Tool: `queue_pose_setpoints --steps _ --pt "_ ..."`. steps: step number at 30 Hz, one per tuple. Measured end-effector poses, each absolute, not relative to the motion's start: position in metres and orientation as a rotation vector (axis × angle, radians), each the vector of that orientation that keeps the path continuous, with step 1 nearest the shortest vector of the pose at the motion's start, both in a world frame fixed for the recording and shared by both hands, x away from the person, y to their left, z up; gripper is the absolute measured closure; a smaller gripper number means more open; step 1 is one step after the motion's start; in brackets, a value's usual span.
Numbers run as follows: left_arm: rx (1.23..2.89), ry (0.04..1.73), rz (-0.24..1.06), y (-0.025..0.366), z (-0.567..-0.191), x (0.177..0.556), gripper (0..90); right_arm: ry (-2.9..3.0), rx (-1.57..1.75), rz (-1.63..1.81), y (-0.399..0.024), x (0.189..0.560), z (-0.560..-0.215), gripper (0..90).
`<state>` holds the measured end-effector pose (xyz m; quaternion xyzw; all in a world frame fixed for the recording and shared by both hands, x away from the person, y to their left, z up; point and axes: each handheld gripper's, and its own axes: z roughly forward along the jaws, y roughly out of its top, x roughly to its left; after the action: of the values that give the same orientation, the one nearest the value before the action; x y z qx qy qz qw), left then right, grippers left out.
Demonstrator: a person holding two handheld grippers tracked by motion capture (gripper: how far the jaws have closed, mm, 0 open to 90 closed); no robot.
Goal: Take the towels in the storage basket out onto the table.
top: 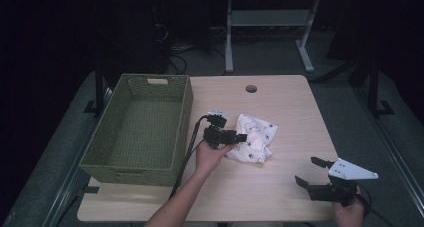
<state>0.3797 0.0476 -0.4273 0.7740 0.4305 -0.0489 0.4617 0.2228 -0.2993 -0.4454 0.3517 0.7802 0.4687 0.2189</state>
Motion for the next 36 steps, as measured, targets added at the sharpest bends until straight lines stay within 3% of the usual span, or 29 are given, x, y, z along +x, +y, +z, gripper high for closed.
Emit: queue_pose_setpoints --steps 20,36 --pt "1.891 0.968 -0.151 0.073 -0.428 0.351 42.3 2.183 0.977 1.242 -0.295 0.226 -0.448 14.0" --pt "1.901 0.902 -0.17 0.087 -0.431 0.326 34.2 2.208 0.993 1.2 -0.291 0.224 -0.454 14.0"
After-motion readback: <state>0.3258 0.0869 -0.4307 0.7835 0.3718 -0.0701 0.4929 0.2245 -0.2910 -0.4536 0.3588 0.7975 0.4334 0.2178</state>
